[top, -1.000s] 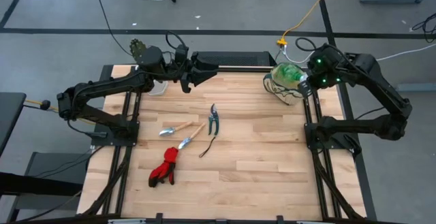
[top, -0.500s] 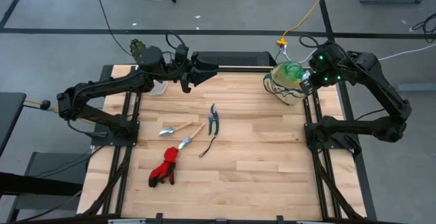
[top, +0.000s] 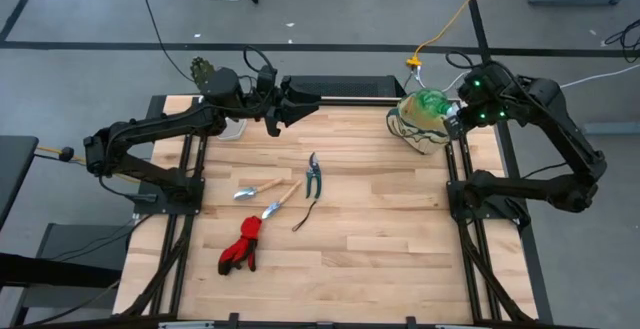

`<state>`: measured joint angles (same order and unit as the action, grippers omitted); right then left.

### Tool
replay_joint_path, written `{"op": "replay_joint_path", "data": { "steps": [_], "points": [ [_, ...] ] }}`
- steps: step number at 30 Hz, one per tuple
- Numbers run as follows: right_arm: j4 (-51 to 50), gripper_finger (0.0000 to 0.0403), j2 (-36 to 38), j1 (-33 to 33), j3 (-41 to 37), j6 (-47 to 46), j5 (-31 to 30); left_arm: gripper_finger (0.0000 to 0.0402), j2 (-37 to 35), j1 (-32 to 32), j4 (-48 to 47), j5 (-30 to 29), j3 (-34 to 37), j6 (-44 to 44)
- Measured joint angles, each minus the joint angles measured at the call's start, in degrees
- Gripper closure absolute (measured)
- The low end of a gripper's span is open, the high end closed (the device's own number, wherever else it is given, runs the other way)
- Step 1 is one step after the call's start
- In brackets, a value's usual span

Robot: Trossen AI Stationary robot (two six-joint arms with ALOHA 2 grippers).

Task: Pick & Place Garden tools in Gardening bag
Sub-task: Put the green spray bottle into the white gardening bag

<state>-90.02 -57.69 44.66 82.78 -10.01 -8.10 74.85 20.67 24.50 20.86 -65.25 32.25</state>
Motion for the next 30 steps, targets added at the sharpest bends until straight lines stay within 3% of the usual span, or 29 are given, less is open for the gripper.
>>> {"op": "replay_joint_path", "data": {
  "steps": [13, 23, 30],
  "points": [
    [0.11, 0.0351, 4.07, 0.0, -0.35, 0.69, -1.02, 0.0193, 0.0, 0.0, 0.01, 0.0, -0.02, 0.0],
    [-0.06, 0.0351, 8.89, 0.0, -12.96, 1.57, -1.54, 0.0193, 0.0, 0.0, 0.01, -0.05, -0.02, 0.0],
    [0.04, 0.0351, 9.44, 0.0, -14.99, 1.47, -2.66, 0.0193, 0.0, 0.07, 0.01, -0.68, -0.02, -0.02]
  ]
}}
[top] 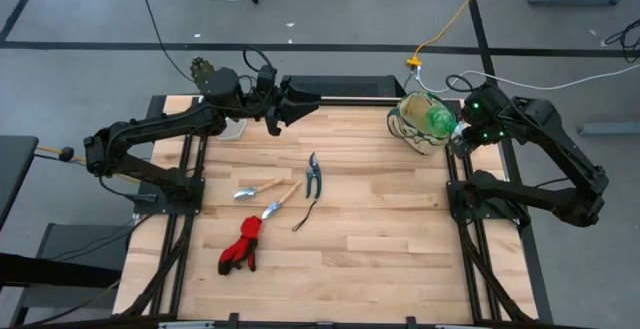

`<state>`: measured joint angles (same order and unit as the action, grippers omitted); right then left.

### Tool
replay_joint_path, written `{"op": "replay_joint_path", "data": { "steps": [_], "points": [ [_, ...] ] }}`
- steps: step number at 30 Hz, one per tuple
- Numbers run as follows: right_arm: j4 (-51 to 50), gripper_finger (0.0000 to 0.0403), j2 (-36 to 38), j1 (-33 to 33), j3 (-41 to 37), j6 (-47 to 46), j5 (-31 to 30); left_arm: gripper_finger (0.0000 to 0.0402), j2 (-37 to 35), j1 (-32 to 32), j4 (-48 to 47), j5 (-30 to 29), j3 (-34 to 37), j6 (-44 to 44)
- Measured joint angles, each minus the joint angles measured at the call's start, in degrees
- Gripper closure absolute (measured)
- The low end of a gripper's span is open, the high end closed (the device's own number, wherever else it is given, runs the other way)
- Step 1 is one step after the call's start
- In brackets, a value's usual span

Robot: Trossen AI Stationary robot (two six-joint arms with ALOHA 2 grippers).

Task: Pick & Place Garden tools in Gardening bag
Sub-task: Put the green spray bottle into the white gardening bag

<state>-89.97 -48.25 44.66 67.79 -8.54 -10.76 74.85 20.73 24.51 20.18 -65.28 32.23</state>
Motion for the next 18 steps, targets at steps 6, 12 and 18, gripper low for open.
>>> {"op": "replay_joint_path", "data": {
  "steps": [6, 12, 18],
  "points": [
    [-0.02, 0.0351, -0.01, -0.01, 0.0, 0.05, -2.22, 0.0193, 0.0, 0.0, 0.0, 0.0, 0.0, 0.02],
    [0.53, 0.0351, -0.5, 0.0, 0.0, 1.09, -3.16, 0.0193, 0.0, 0.0, 0.0, 0.0, 0.0, 0.02],
    [2.61, 0.0351, -1.22, -0.02, 0.0, 1.9, -3.42, 0.0193, 0.0, 0.0, 0.0, 0.0, 0.0, 0.02]
  ]
}}
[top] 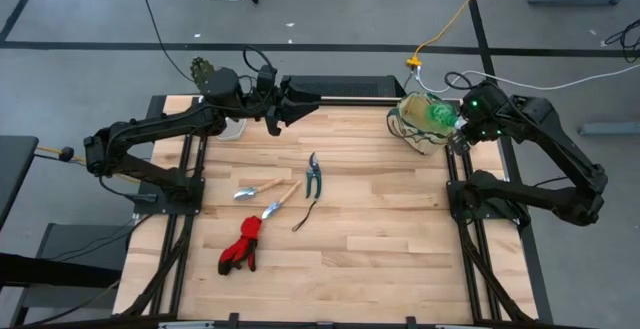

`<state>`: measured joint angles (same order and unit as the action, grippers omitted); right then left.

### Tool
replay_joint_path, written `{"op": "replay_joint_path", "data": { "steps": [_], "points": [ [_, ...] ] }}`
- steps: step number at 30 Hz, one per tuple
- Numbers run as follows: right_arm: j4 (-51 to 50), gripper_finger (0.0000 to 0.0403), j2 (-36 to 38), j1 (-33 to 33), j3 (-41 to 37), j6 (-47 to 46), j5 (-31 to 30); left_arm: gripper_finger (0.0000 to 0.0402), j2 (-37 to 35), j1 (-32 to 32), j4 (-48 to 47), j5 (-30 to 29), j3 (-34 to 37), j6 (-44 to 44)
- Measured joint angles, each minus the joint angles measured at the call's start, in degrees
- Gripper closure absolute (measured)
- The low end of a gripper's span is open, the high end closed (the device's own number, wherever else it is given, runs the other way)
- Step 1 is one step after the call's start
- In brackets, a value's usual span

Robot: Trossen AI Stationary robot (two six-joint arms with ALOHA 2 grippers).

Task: Pick & Place Garden tools in Gardening bag
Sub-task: Put the green spray bottle into the white gardening bag

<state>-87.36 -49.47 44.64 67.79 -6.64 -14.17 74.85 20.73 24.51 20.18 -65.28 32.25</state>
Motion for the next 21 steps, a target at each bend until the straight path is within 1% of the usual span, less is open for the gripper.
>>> {"op": "replay_joint_path", "data": {
  "steps": [5, 8, 15, 21],
  "points": [
    [0.22, 0.0351, -1.96, 0.0, -0.12, 1.34, 0.04, 0.0193, 0.0, 0.0, 0.0, 0.0, -0.02, 0.0],
    [0.17, 0.0351, -2.48, 0.0, -1.87, 1.58, 0.02, 0.0193, 0.0, 0.0, 0.0, 0.0, -0.02, 0.0],
    [1.16, 0.0351, -2.47, 0.0, -6.24, 1.71, 0.04, 0.0193, -0.01, 0.0, 0.0, 0.0, -0.02, 0.0],
    [1.49, 0.0351, -2.45, 0.0, -6.49, 1.7, 0.11, 0.0193, -0.02, 0.0, 0.0, 0.0, -0.02, 0.02]
  ]
}}
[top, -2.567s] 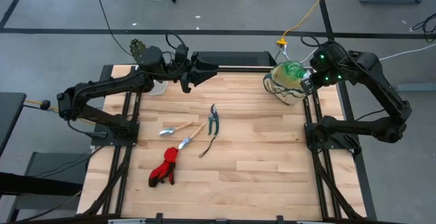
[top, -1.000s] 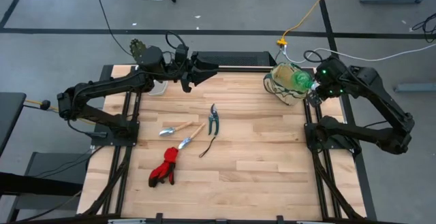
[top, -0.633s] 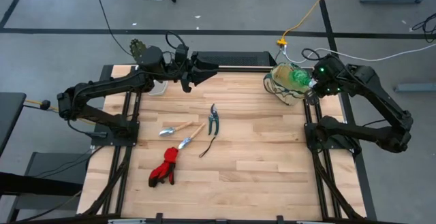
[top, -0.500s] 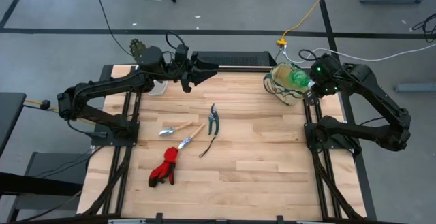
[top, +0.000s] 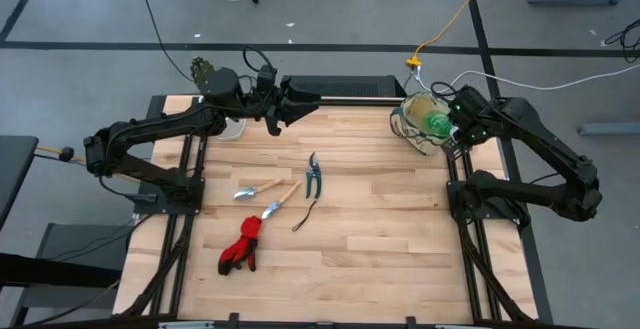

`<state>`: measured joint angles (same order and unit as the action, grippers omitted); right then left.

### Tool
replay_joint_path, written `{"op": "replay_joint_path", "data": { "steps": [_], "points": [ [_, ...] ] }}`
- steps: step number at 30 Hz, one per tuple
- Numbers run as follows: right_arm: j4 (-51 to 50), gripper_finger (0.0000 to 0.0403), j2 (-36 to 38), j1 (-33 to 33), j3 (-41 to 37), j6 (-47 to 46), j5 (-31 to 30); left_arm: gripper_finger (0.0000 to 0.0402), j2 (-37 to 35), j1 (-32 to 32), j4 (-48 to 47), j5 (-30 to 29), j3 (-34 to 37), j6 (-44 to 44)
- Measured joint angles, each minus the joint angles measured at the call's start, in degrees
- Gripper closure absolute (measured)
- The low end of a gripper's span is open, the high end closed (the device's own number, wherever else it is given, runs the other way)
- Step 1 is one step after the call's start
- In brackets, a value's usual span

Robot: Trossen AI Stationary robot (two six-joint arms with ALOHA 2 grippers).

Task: Pick & Place Garden tools in Gardening bag
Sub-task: Put the green spray bottle into the white gardening bag, then put the left brown trowel into the white gardening bag

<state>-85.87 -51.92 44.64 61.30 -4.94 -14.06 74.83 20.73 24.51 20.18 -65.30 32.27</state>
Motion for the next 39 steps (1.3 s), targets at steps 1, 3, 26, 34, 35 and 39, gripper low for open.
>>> {"op": "replay_joint_path", "data": {
  "steps": [1, 3, 26, 34, 35, 39],
  "points": [
    [-0.01, 0.0351, 0.0, 0.0, 0.0, 0.01, -0.02, 0.0193, 0.0, 0.0, 0.0, 0.0, 0.0, 0.01],
    [-0.01, 0.0351, 0.0, 0.0, 0.0, -0.01, 0.0, 0.0193, 0.0, 0.0, 0.0, 0.0, 0.0, 0.01],
    [-0.01, 0.0221, 0.04, 0.02, 0.0, -0.53, -0.5, 0.0193, 0.0, 0.0, 0.0, 0.01, 0.0, 0.08],
    [0.55, 0.0235, 0.04, 0.01, 3.5, -0.41, 2.6, 0.0193, 0.0, -0.01, 0.0, 0.0, 0.0, 0.09],
    [0.99, 0.0236, 0.04, 0.02, 4.66, -0.33, 3.08, 0.0193, 0.0, 0.0, 0.0, 0.0, 0.0, 0.09],
    [3.01, 0.0241, 0.04, 0.02, 9.54, -0.16, 5.37, 0.0193, 0.0, 0.11, 0.0, 0.0, 0.0, 0.05]
  ]
}}
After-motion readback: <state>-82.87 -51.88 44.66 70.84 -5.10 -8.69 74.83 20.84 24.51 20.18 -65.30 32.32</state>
